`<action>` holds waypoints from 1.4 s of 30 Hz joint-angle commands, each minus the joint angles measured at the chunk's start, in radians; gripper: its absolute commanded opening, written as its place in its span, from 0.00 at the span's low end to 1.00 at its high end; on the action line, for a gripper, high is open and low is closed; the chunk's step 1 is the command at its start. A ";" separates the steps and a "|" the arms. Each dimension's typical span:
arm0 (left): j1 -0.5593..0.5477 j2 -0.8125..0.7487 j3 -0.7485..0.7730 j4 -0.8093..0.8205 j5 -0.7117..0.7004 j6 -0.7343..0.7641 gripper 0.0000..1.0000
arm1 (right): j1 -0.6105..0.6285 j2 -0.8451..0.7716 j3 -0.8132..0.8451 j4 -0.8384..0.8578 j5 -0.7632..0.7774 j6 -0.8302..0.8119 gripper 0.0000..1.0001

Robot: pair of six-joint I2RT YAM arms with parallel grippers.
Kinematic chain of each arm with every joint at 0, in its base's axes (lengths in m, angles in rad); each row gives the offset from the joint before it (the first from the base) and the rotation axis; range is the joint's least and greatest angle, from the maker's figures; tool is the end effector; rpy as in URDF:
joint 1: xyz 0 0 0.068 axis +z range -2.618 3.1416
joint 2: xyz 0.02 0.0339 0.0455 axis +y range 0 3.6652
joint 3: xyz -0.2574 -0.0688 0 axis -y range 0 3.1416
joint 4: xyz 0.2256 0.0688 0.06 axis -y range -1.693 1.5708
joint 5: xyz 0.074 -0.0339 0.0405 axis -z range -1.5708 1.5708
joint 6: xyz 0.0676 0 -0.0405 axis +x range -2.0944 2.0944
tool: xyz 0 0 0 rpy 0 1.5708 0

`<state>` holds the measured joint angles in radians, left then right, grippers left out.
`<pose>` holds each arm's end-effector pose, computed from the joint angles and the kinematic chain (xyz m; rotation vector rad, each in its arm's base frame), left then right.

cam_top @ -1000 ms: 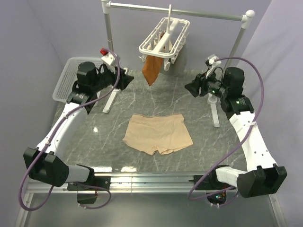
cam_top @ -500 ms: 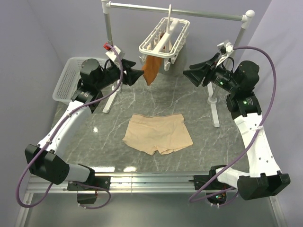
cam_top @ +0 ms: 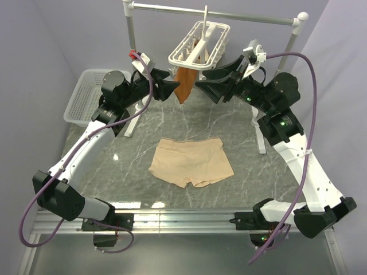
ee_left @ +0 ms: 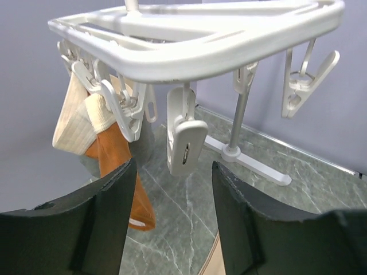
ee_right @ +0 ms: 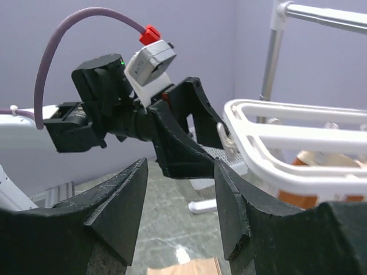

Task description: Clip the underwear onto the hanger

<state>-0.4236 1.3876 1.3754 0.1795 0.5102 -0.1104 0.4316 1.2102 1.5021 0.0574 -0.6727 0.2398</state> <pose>0.2878 -0.1660 0.4460 0.6487 1.3230 -0.7936 0.2069 0.1417 0.5202 -0.7241 1.1572 0.9778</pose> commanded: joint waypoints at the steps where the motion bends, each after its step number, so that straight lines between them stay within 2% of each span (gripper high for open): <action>1: -0.014 -0.001 0.040 0.089 -0.044 -0.029 0.60 | 0.058 0.018 -0.022 0.151 0.077 -0.034 0.57; 3: -0.018 0.005 0.045 0.087 -0.058 -0.028 0.56 | 0.087 0.038 -0.040 0.170 0.104 -0.053 0.56; 10: -0.027 -0.009 0.033 0.097 -0.073 -0.020 0.29 | 0.125 0.100 -0.039 0.156 0.208 -0.105 0.56; 16: -0.033 -0.021 0.031 0.080 -0.062 0.005 0.22 | 0.154 0.152 -0.036 0.213 0.254 -0.089 0.57; 28: -0.055 -0.036 0.031 0.029 -0.079 0.074 0.11 | 0.203 0.247 0.047 0.202 0.401 -0.119 0.60; 42: -0.063 -0.047 0.007 0.014 -0.067 0.129 0.05 | 0.223 0.293 0.078 0.222 0.547 -0.114 0.60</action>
<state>-0.4736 1.3804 1.3766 0.1886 0.4019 -0.0010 0.6590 1.4845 1.5318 0.2249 -0.2241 0.1360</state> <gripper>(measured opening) 0.242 0.597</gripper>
